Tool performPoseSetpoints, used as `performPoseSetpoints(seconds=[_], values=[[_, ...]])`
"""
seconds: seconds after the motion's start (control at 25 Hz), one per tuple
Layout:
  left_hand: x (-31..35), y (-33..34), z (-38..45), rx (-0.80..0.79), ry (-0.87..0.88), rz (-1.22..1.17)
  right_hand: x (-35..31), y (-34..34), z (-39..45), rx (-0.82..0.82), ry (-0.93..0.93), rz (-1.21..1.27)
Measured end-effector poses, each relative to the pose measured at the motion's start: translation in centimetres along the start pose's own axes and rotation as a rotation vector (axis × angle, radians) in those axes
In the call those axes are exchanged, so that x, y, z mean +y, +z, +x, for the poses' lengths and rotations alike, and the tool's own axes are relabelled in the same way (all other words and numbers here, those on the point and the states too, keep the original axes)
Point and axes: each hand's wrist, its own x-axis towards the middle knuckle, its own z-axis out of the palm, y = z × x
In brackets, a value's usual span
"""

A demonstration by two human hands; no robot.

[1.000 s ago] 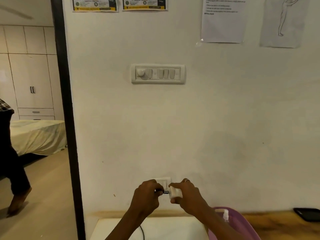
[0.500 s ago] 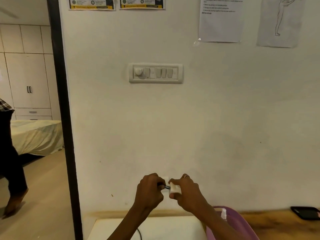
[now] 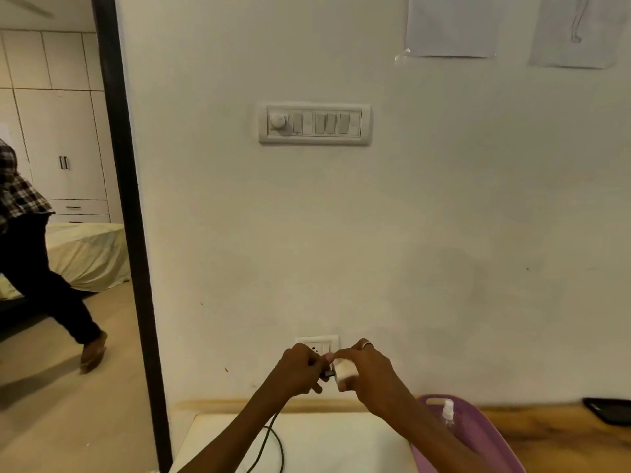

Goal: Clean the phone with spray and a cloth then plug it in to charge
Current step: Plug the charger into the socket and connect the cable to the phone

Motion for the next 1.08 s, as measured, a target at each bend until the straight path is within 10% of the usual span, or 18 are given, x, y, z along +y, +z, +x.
performPoseSetpoints(seconds=[0.24,0.6,1.08], values=[[-2.7,2.8,2.3,-0.127,-0.227,-0.572,2.5,1.1,0.4,0.029,0.031,0.159],[-10.7,5.6,7.4,0.159,-0.451,-0.992,11.3,6.1,-3.0,-0.067,0.190,0.122],[-13.8,8.5,16.5,0.402,-0.555,-1.095,16.8,13.5,-3.1,-0.296,0.317,0.103]])
